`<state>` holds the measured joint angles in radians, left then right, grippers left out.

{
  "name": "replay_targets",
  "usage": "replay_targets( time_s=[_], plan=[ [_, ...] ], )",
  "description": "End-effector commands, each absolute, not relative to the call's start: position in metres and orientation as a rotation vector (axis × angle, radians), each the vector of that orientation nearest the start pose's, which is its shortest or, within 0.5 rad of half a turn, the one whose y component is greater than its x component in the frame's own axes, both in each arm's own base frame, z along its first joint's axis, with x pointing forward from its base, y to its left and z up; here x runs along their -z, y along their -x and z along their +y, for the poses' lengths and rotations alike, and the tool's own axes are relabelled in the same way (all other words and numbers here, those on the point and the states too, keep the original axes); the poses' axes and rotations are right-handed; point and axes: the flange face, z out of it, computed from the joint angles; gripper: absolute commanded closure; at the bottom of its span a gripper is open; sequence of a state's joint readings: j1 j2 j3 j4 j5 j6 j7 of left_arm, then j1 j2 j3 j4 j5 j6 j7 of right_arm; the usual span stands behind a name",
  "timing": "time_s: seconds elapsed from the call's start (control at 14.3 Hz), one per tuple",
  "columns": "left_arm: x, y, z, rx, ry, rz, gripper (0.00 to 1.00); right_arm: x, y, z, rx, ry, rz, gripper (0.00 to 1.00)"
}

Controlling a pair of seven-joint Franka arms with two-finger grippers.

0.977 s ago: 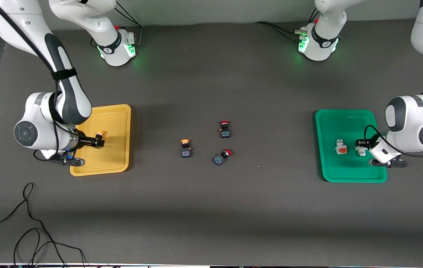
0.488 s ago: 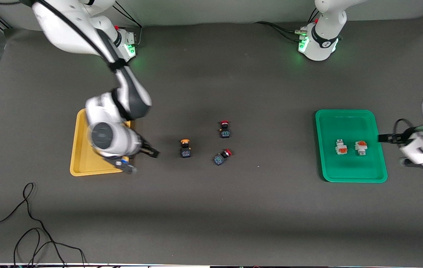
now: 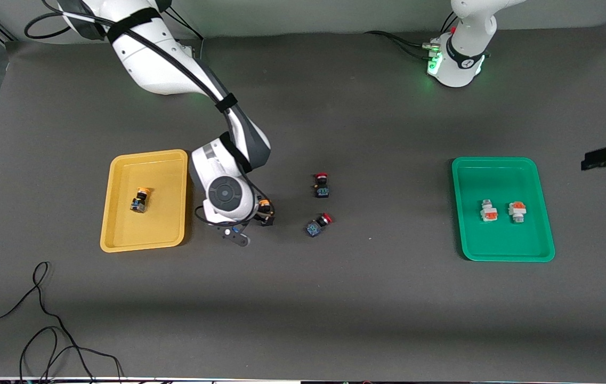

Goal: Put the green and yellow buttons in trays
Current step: 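Grasp the second yellow button with the right gripper while the left gripper withdraws, then carry the yellow button into the yellow tray with the right gripper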

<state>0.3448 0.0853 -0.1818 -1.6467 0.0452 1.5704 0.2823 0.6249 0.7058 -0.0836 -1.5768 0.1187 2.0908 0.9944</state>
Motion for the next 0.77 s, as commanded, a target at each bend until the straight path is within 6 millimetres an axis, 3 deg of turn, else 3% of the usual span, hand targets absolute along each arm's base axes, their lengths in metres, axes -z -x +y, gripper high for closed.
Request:
replay_targets(
  time_s=[0.0, 0.21, 0.35, 0.42, 0.49, 0.56, 0.63, 0.7],
  plan=[
    [-0.570, -0.549, 0.043, -0.220, 3.133, 0.218, 0.00, -0.203, -0.572, 0.376, -0.221, 3.103, 0.838, 0.00],
    [-0.588, -0.539, -0.002, -0.201, 3.122, 0.199, 0.00, -0.187, -0.560, 0.384, -0.183, 3.086, 0.876, 0.01],
    [-0.599, -0.534, -0.020, -0.188, 3.119, 0.184, 0.00, -0.175, -0.558, 0.383, -0.175, 3.084, 0.880, 0.03],
    [-0.604, -0.532, -0.027, -0.182, 3.118, 0.174, 0.00, -0.171, -0.558, 0.383, -0.167, 3.081, 0.880, 0.16],
    [-0.612, -0.531, -0.030, -0.182, 3.121, 0.160, 0.00, -0.167, -0.559, 0.380, -0.167, 3.077, 0.891, 0.45],
    [-0.618, -0.531, -0.032, -0.178, 3.123, 0.165, 0.00, -0.168, -0.562, 0.377, -0.167, 3.073, 0.903, 0.85],
    [-0.621, -0.530, -0.033, -0.180, 3.123, 0.167, 0.00, -0.170, -0.563, 0.376, -0.166, 3.070, 0.907, 1.00],
    [-0.620, -0.530, -0.034, -0.182, 3.122, 0.172, 0.00, -0.174, -0.569, 0.368, -0.167, 3.064, 0.924, 1.00]
  ],
)
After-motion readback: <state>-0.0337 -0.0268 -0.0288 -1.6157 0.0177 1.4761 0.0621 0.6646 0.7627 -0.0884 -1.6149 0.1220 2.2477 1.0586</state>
